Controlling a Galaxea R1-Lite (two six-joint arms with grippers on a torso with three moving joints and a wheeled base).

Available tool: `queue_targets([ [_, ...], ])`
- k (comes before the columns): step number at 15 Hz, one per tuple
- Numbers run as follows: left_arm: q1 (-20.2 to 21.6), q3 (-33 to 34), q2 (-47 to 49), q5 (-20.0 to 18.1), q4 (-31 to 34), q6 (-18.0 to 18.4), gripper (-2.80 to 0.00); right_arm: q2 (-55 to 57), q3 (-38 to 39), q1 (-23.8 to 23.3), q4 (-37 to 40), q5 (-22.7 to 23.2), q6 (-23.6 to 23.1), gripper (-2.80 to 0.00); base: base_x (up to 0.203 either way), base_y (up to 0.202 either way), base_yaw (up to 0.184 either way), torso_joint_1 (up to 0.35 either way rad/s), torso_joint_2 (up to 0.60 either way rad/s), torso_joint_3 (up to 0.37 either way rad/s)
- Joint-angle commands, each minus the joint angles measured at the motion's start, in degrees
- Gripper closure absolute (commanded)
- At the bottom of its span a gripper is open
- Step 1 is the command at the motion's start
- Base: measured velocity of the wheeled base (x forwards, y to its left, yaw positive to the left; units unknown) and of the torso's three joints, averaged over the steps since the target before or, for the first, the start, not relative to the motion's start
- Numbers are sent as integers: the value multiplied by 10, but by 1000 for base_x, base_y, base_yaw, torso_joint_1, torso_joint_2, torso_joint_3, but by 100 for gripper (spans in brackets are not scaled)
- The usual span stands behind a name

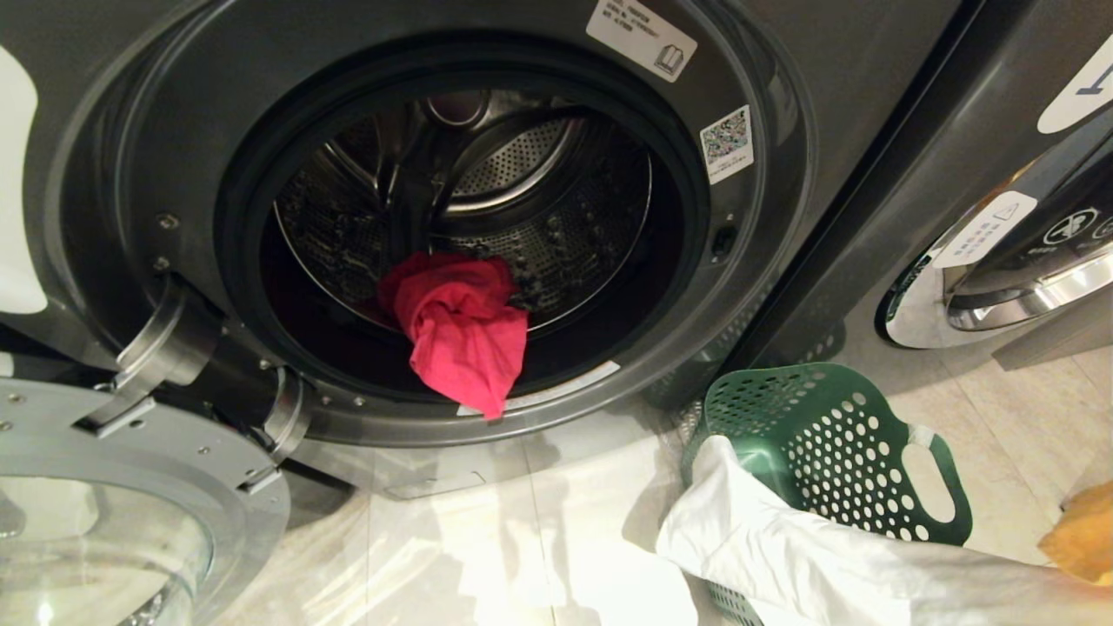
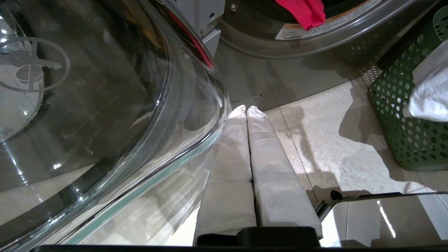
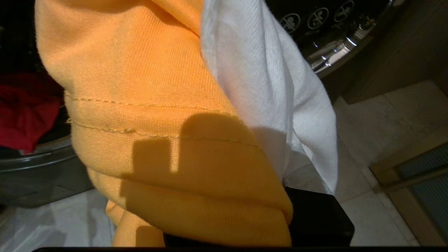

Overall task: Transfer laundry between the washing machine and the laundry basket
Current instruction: Pick a cloth and place it into the basket

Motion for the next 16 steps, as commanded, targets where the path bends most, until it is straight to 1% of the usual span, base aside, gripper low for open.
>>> queue_targets([
  [1, 0, 1, 0, 0, 1, 0, 0, 4, 14, 1, -9, -24, -3, 0, 0, 0, 0, 0, 0, 0],
  [2, 0, 1, 0, 0, 1, 1, 0, 18, -3, 1, -19, -24, -7, 0, 0, 0, 0, 0, 0, 0],
  [4, 0, 1, 0, -1, 1, 1, 0, 61, -76, 1, -27, -25, -10, 0, 0, 0, 0, 0, 0, 0],
  [9, 1, 1, 0, 0, 1, 1, 0, 207, -341, 1, -23, -26, -11, 0, 0, 0, 0, 0, 0, 0],
  [11, 0, 1, 0, 0, 1, 1, 0, 256, -425, 1, -16, -25, -12, 0, 0, 0, 0, 0, 0, 0],
  [13, 0, 1, 0, 1, 1, 0, 0, 285, -482, 1, -13, -22, -12, 0, 0, 0, 0, 0, 0, 0],
  [14, 0, 1, 0, 1, 1, 0, 0, 293, -495, 1, -11, -21, -12, 0, 0, 0, 0, 0, 0, 0],
  [16, 1, 1, 0, 0, 1, 0, 0, 288, -485, 1, -2, -21, -12, 0, 0, 0, 0, 0, 0, 0],
])
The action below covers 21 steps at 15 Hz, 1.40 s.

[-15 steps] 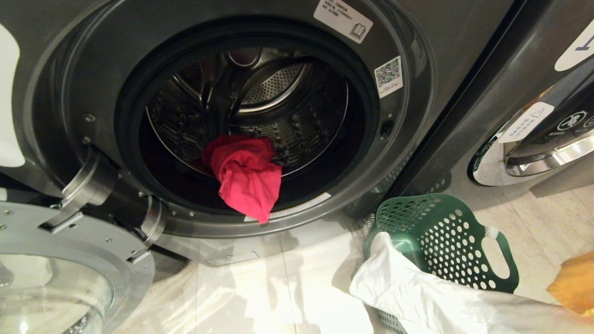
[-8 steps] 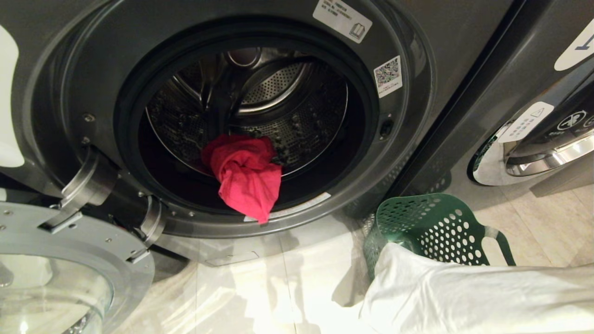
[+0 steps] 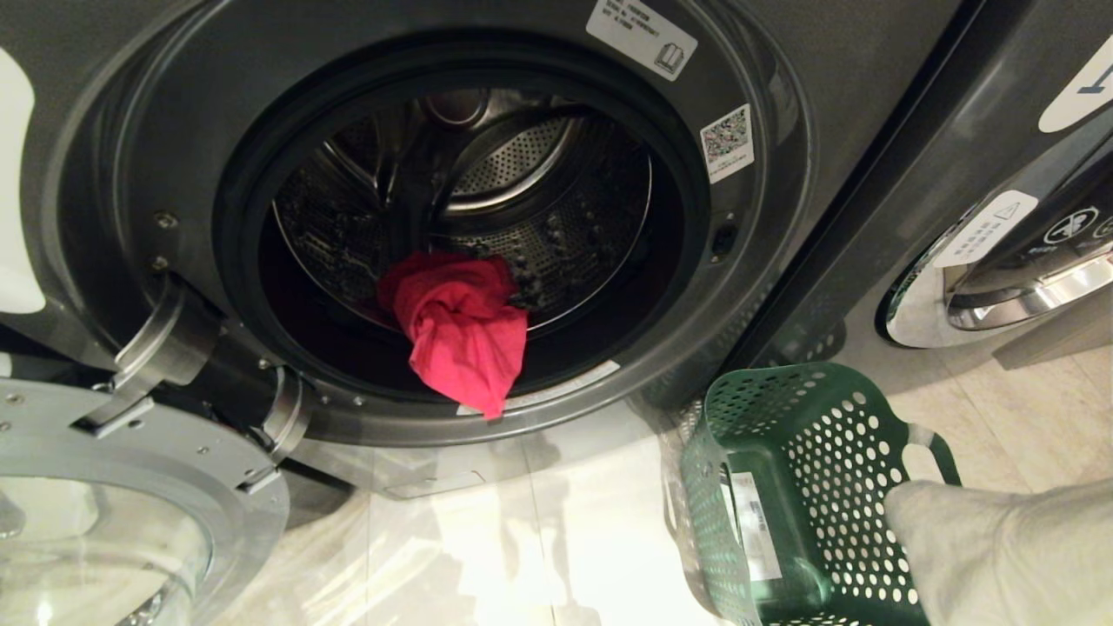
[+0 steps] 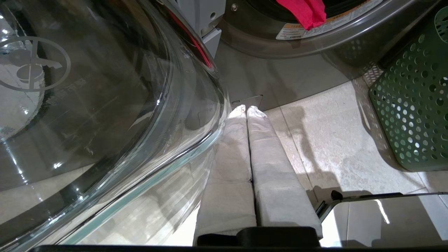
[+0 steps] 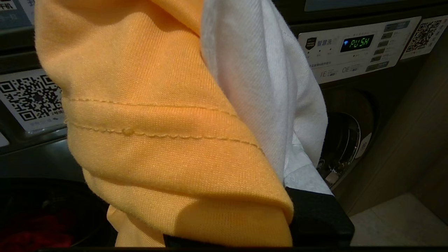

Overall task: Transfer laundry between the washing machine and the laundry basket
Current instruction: Pick a cloth and place it into the basket

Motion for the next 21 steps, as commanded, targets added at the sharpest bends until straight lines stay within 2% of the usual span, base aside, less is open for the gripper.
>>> queue_targets([
  [1, 0, 1, 0, -1, 0, 0, 0, 10, 12, 0, 6, -1, 0, 0, 0, 0, 0, 0, 0, 0],
  [7, 0, 1, 0, -1, 0, 3, 0, -15, 135, 0, 6, -4, 4, 0, 0, 0, 0, 0, 0, 0],
  [12, 0, 1, 0, -1, 0, 3, 0, -54, 312, 0, 2, 4, 15, 0, 0, 0, 0, 0, 0, 0],
  [16, 0, 1, 0, -1, 0, 3, 0, -60, 442, 0, -53, 30, 46, 0, 0, 0, 0, 0, 0, 0],
  [19, 0, 1, 0, -1, 0, 3, 0, -36, 513, 0, -103, 87, 49, 0, 0, 0, 0, 0, 0, 0],
  [21, 0, 1, 0, -1, 0, 3, 0, -2, 549, 0, -136, 106, 50, 0, 0, 0, 0, 0, 0, 0],
])
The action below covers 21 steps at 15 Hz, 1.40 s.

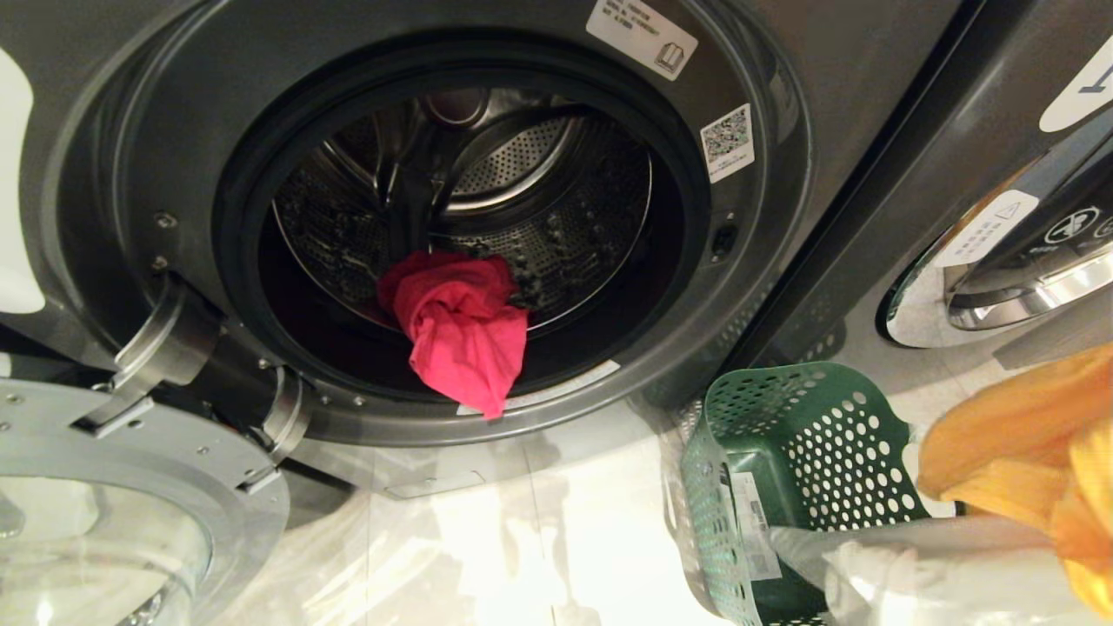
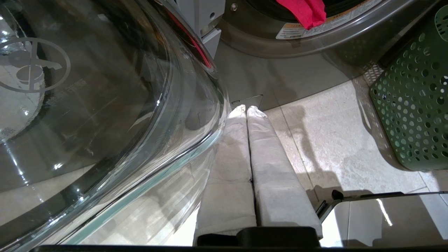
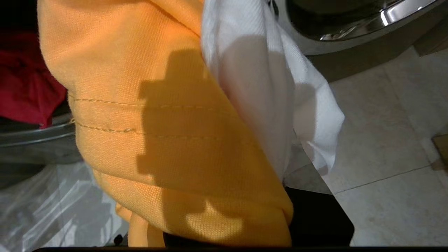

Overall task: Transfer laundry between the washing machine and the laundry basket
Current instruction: Pick a cloth and place it into the basket

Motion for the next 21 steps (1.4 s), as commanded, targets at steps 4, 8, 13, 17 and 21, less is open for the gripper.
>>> queue_targets([
  [4, 0, 1, 0, 0, 0, 0, 0, 123, 92, 1, -148, 9, -1, 0, 0, 0, 0, 0, 0, 0],
  [8, -1, 1, 0, 1, 0, 0, 0, 216, 130, 1, -226, 10, 1, 0, 0, 0, 0, 0, 0, 0],
  [13, 0, 1, 0, 1, 0, -2, 0, 307, 145, 26, -323, 17, 1, 0, 0, 0, 0, 0, 0, 0],
  [17, 0, 1, 0, 1, 0, -2, 0, 310, 151, 51, -325, 17, 2, -280, 0, 0, 0, 0, 0, 0],
  [21, 0, 1, 0, 1, -2, -2, 0, 310, 151, 52, -326, 16, 2, -280, 0, 0, 0, 0, 0, 0],
])
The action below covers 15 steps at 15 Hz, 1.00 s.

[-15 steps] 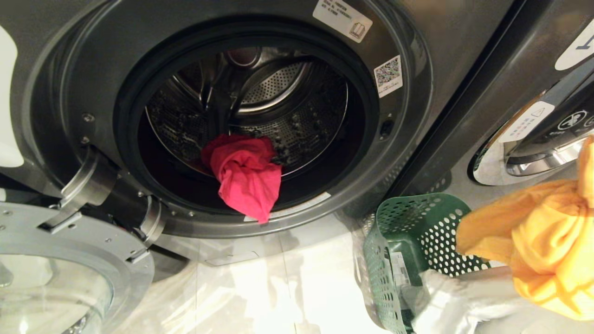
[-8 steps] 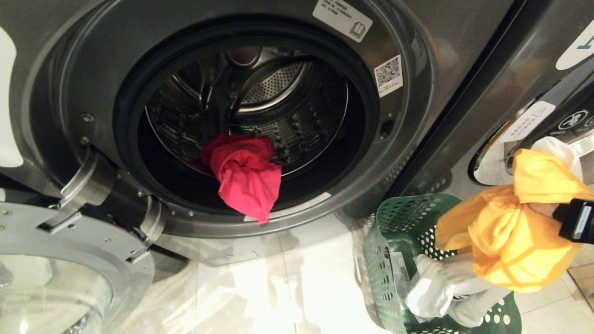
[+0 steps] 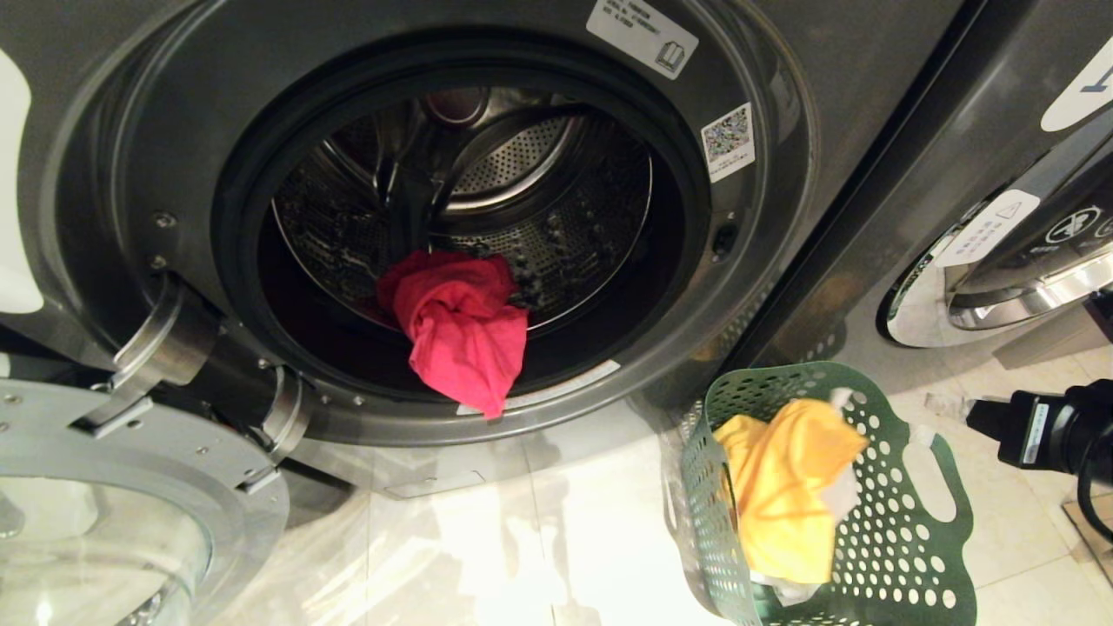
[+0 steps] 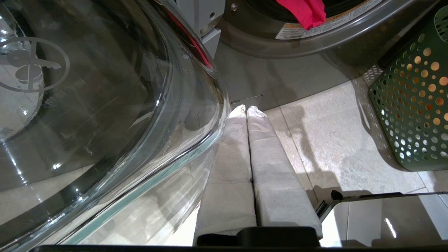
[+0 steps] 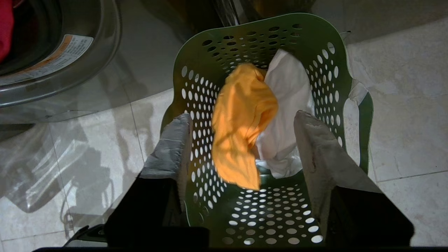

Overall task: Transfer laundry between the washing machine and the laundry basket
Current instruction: Pick a cloth and place it into the basket

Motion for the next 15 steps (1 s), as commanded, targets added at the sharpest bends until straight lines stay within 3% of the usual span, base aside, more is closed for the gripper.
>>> queue_targets([
  [1, 0, 1, 0, 0, -1, 0, 0, -2, -1, 1, -1, 0, -1, -280, 0, 0, 0, 0, 0, 0],
  [6, 0, 1, 0, -1, -1, 2, 0, -127, 4, 3, -1, -34, -12, -280, 0, 0, 0, 0, 0, 0],
  [11, 0, 1, 0, 1, -1, -9, 0, -330, 62, 3, 88, -60, -83, -280, 0, 0, 0, 0, 0, 0],
  [15, 0, 1, 0, 2, -1, -11, 0, -340, 50, 3, 126, -62, -128, -280, 0, 0, 0, 0, 0, 0],
])
